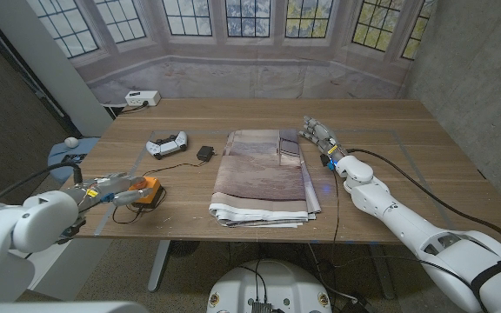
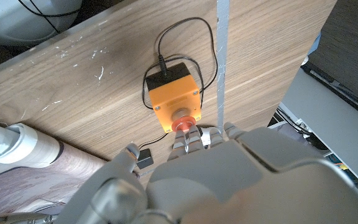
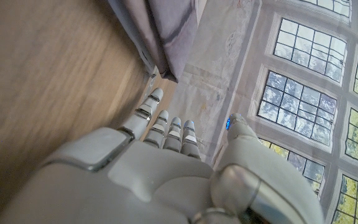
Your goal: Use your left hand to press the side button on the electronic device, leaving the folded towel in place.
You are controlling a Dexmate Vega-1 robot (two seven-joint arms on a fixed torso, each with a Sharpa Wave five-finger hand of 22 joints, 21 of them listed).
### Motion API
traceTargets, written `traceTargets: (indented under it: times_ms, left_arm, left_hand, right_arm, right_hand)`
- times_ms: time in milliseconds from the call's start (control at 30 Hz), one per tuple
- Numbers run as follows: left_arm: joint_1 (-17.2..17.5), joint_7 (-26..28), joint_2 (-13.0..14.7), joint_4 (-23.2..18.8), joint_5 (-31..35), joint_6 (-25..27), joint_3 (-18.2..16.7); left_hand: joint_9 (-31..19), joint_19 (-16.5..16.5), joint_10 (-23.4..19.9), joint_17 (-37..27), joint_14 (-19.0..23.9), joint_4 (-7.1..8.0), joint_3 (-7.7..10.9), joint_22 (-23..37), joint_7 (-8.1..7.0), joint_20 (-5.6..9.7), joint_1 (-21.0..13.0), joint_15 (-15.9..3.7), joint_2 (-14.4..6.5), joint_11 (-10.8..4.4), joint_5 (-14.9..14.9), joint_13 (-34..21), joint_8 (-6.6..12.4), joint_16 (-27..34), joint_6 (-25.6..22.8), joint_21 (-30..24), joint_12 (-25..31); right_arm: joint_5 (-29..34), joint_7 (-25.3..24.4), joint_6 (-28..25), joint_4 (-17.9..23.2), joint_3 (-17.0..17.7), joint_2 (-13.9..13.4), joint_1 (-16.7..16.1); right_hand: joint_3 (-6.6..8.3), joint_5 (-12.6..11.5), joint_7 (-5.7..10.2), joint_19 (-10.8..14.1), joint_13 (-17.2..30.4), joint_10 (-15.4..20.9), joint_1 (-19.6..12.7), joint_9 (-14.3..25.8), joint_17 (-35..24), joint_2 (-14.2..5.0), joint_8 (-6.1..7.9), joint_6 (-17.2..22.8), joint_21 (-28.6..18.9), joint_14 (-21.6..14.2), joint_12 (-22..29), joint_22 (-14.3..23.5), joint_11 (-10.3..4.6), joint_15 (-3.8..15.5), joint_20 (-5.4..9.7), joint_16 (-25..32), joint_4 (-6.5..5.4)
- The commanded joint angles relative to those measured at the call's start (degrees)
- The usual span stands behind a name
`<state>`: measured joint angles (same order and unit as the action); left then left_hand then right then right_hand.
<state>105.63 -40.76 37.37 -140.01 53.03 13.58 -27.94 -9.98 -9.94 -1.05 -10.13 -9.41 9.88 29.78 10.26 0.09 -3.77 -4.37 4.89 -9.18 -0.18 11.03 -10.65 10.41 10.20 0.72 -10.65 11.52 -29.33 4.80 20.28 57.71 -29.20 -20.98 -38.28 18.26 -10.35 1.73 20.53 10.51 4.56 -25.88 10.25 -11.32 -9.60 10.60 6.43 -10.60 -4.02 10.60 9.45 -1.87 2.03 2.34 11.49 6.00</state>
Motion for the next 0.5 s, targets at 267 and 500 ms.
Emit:
traceTargets:
  times_ms: [267, 500]
  left_arm:
    - [-0.8, -0.7, 2.3, 0.7, -1.3, 1.4, 1.3]
    - [-1.1, -1.5, 3.3, 1.1, -1.8, 2.2, 1.8]
  left_hand:
    - [-0.2, -0.2, -0.9, -0.1, 0.1, -0.02, 0.30, 0.2, -0.26, 0.52, 0.7, -0.33, 0.1, -0.27, 0.3, 0.0, 0.16, 0.5, -0.1, -0.6, 0.4]
    - [-0.1, -0.3, -1.4, -0.1, 0.3, -0.09, 0.30, 0.2, -0.40, 0.81, 0.9, -0.48, 0.2, -0.54, 0.3, 0.0, 0.23, 0.5, -0.3, -0.6, 0.6]
  right_arm:
    - [-0.3, 0.1, 0.2, -0.5, 0.2, 0.1, -0.3]
    - [-0.4, 0.1, 0.3, -0.5, 0.3, 0.1, -0.5]
  right_hand:
    - [0.23, 0.3, -0.16, 0.4, 0.2, -0.2, -0.6, 0.1, -0.1, 0.12, 0.16, -0.1, -0.3, 0.3, 0.2, 0.2, 0.05, 1.86, 1.50, 0.5, 0.41]
    - [0.23, 0.3, -0.18, 0.4, 0.2, -0.3, -0.6, 0.1, -0.1, 0.12, 0.17, -0.1, -0.3, 0.3, 0.2, 0.2, 0.22, 1.89, 1.50, 0.5, 0.42]
